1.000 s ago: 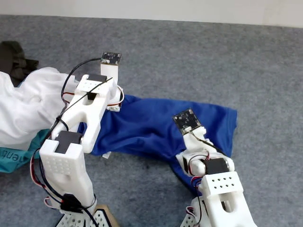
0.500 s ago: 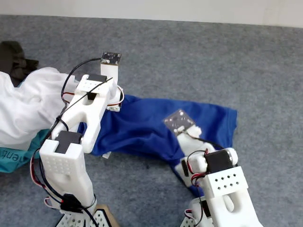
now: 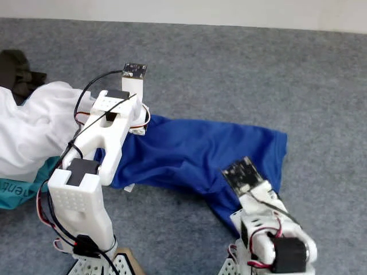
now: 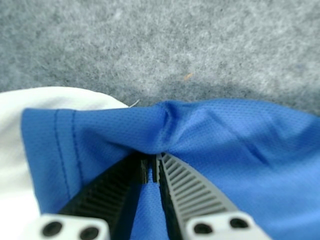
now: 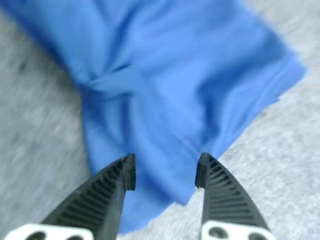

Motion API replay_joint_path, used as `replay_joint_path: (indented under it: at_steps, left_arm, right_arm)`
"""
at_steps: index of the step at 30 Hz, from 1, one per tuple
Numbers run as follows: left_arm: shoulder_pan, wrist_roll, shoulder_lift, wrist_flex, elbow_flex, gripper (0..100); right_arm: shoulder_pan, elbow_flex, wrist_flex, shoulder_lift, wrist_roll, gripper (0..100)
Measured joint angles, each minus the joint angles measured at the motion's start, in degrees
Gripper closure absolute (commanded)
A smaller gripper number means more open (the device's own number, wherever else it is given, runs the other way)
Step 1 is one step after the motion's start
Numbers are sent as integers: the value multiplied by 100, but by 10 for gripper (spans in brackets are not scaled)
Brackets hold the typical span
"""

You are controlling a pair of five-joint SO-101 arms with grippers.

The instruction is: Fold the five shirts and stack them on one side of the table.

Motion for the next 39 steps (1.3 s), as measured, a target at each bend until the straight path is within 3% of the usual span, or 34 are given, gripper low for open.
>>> replay_joint_path:
  at_steps: [4, 7, 15, 19, 30, 39]
  left_arm:
    - [0, 0, 0, 0, 0, 937]
    - [0, 0, 0, 0, 0, 937]
    - [0, 0, 0, 0, 0, 937]
    - [0, 0, 0, 0, 0, 937]
    - [0, 0, 0, 0, 0, 937]
    - [0, 0, 0, 0, 0, 937]
  right_arm:
    - [730, 308, -264, -9, -9, 793]
    - [932, 360, -475, 765, -62, 793]
    - [941, -484, -659, 4018, -396, 793]
    - [721, -651, -686, 4897, -484, 793]
    - [941, -624, -1037, 5248, -220, 793]
    - [1222, -1090, 229, 4642, 273, 819]
